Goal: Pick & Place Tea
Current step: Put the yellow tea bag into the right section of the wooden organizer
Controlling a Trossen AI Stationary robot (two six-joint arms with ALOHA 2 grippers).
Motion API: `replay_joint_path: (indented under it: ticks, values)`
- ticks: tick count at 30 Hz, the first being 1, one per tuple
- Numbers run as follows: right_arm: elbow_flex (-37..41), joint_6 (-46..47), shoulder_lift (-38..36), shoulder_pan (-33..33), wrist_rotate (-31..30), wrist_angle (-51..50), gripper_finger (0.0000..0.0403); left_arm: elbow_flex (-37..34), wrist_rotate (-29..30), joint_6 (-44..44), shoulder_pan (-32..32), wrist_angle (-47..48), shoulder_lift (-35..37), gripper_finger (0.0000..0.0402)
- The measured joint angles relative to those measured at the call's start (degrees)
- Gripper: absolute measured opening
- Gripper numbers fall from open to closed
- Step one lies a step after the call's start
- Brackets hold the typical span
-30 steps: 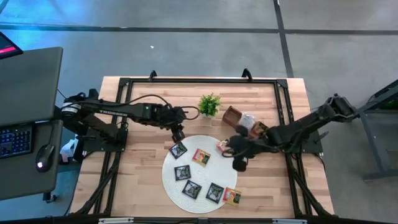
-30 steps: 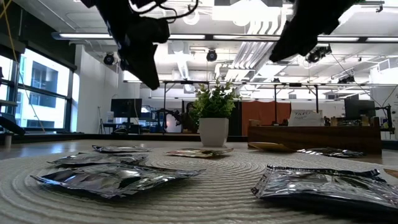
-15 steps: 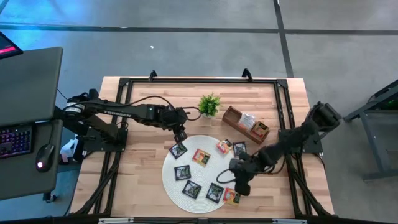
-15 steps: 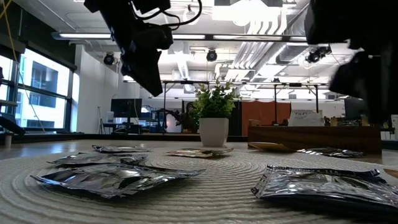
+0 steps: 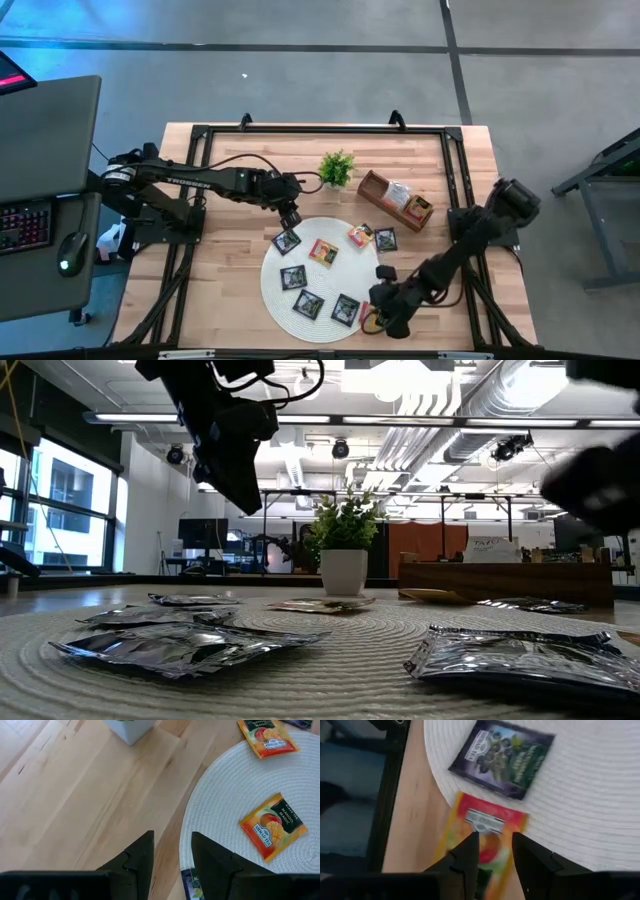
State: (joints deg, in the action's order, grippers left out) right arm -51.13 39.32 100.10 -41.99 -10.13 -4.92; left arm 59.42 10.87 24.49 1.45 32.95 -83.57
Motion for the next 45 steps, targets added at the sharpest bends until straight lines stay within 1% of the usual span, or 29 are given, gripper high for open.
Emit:
replay_joint_path:
  ticks: [4, 9, 11, 16, 20, 22, 25, 29, 32, 33, 35, 37, 39, 40, 43, 45]
  values:
    - [-0.21, 3.61, 4.60, -1.30, 0.11, 2.40, 0.0112, 0.00, 0.00, -0.04, 0.00, 0.08, 0.00, 0.0129]
    - [-0.37, 3.74, 6.51, -1.70, -0.61, 1.97, 0.0123, 0.00, 0.05, -0.14, 0.00, 0.14, 0.00, 0.0129]
    - [-0.39, 1.26, 6.49, -1.64, -0.53, 0.89, 0.0136, -0.02, 0.13, -0.17, 0.00, 0.15, 0.00, 0.0129]
    - [-0.34, -9.56, 6.40, -0.78, -1.19, -0.49, 0.0169, -0.02, 0.15, -0.17, 0.00, 0.15, 0.00, 0.0129]
    - [-0.28, -17.24, 6.44, -0.20, -2.39, -1.52, 0.0175, -0.02, 0.17, -0.17, 0.00, 0.15, 0.00, 0.0129]
    - [-0.31, -19.44, 6.44, 0.04, -2.38, -2.26, 0.0166, -0.02, 0.18, -0.16, 0.00, 0.15, 0.00, 0.0129]
    - [-0.28, -22.12, 6.42, 0.65, -1.31, -2.70, 0.0135, -0.02, 0.22, -0.17, 0.00, 0.13, 0.00, 0.0129]
    - [-0.23, -23.30, 6.30, 1.40, 0.01, -2.74, 0.0070, -0.02, 0.22, -0.17, 0.00, 0.13, 0.00, 0.0129]
    - [-0.12, -24.03, 5.55, 2.26, 2.21, -2.97, 0.0018, -0.02, 0.25, -0.55, 0.00, 0.13, 0.02, 0.0129]
    - [-0.06, -24.42, 4.89, 2.42, 2.74, -3.18, 0.0010, -0.02, 0.28, -0.74, 0.00, 0.13, 0.00, 0.0129]
    - [0.02, -24.66, 2.99, 2.85, 3.04, -3.99, 0.0015, -0.02, 0.37, -1.42, 0.00, 0.11, 0.02, 0.0129]
    - [0.15, -25.56, -0.18, 3.17, 2.74, -8.60, 0.0026, -0.02, 0.37, -1.70, 0.00, 0.11, 0.02, 0.0129]
    - [-1.63, -27.35, -3.77, 3.52, 0.49, -16.79, 0.0028, -0.02, 0.37, -1.72, 0.00, 0.08, 0.02, 0.0129]
    - [-3.07, -28.51, -5.54, 3.59, -1.62, -21.53, 0.0024, -0.02, 0.41, -1.72, 0.00, 0.08, 0.02, 0.0129]
    - [-7.80, -34.55, -10.47, 3.47, -11.35, -42.66, 0.0007, -0.04, 0.81, -1.72, 0.00, 0.08, 0.02, 0.0129]
    - [-10.58, -39.22, -12.59, 3.49, -17.68, -56.63, 0.0006, -0.04, 0.83, -1.72, 0.01, -0.05, 0.02, 0.0129]
